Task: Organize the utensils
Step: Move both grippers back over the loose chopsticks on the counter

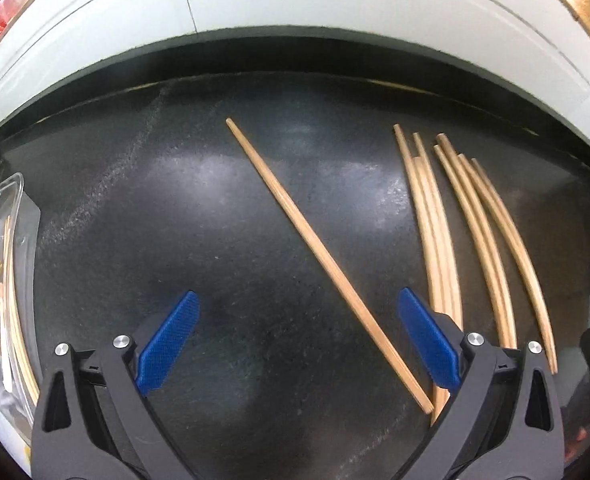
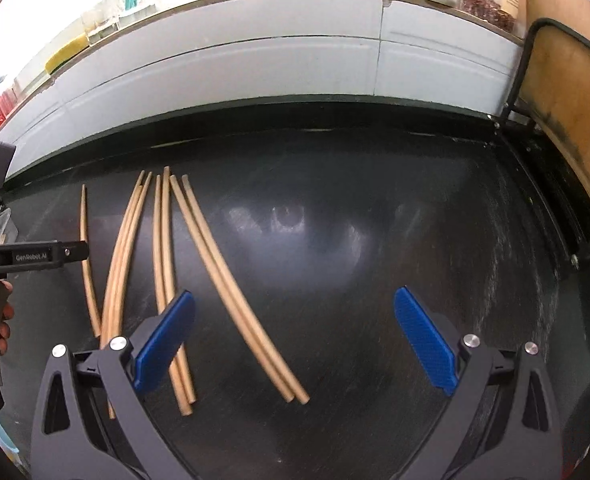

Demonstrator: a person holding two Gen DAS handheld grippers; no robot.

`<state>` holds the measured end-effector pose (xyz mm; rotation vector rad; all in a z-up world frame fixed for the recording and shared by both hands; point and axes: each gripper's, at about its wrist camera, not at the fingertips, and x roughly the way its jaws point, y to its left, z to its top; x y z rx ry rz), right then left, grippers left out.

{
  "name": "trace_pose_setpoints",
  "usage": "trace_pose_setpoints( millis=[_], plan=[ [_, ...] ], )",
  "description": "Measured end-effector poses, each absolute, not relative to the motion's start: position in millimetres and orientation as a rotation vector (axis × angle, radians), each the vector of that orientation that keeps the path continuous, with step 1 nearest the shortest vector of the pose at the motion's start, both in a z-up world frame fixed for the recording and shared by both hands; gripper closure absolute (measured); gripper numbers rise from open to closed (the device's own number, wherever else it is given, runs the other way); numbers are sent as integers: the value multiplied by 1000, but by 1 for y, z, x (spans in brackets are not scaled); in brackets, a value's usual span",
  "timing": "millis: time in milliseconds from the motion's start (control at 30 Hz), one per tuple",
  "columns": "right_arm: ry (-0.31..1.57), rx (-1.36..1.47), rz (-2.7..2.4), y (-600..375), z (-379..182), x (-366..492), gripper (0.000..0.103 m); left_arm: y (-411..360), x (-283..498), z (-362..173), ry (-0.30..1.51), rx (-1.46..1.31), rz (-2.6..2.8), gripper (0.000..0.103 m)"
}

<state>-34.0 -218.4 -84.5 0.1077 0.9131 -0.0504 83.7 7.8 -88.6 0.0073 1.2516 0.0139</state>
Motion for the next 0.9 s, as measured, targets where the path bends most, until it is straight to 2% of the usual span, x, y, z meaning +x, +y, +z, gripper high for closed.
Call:
trace_pose_setpoints(
  millis=[567, 900],
  plan=[
    [980, -109, 12, -200, -119, 16, 7, 24, 87, -104, 1275, -44, 99, 6],
    [1001, -156, 72, -195, -118, 25, 7, 44, 73, -101, 1250, -66, 134, 6]
  ],
)
